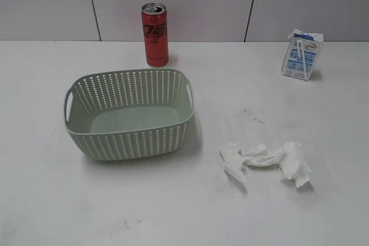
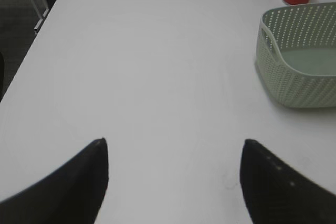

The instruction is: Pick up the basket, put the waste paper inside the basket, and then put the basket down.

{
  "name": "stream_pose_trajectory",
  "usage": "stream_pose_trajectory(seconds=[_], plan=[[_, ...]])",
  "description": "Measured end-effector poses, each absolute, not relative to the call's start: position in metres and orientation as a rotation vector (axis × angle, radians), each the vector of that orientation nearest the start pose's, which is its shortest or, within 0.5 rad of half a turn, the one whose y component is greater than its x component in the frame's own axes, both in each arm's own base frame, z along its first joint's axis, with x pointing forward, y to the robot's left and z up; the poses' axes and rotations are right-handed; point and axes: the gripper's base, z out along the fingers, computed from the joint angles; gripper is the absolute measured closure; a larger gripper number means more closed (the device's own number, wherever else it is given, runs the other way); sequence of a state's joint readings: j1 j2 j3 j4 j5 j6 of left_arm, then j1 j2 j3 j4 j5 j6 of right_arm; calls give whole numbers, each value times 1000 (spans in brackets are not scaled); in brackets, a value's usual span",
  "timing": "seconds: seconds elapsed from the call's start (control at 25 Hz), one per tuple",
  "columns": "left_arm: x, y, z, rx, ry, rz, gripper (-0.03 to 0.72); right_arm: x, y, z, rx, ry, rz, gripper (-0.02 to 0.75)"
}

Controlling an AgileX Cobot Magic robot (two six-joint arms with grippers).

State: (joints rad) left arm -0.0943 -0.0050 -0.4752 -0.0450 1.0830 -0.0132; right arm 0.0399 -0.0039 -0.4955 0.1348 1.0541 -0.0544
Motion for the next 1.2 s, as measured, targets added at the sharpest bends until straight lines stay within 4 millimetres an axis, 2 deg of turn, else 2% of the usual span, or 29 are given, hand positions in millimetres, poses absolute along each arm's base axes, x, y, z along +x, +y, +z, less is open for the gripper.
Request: stream_pose_trajectory(seconds=[0.44, 0.6, 0.72, 0.84, 1.0, 1.2], plan=[[-4, -4, 269, 87, 2084, -129, 116, -6, 10, 277, -102, 2032, 152, 148], [10, -7, 276, 84, 2117, -163, 116, -6, 10, 277, -102, 2032, 152, 148], [33, -11, 289, 71, 2130, -190, 116, -6, 10, 277, -102, 2032, 152, 148], [61, -20, 301, 64, 2142, -293, 116, -6, 10, 277, -102, 2032, 152, 148], [95, -43, 308, 252, 2223, -439, 116, -6, 10, 277, -102, 2032, 152, 148], [147, -67, 306, 382, 2381, -438, 116, -6, 10, 277, -102, 2032, 152, 148]])
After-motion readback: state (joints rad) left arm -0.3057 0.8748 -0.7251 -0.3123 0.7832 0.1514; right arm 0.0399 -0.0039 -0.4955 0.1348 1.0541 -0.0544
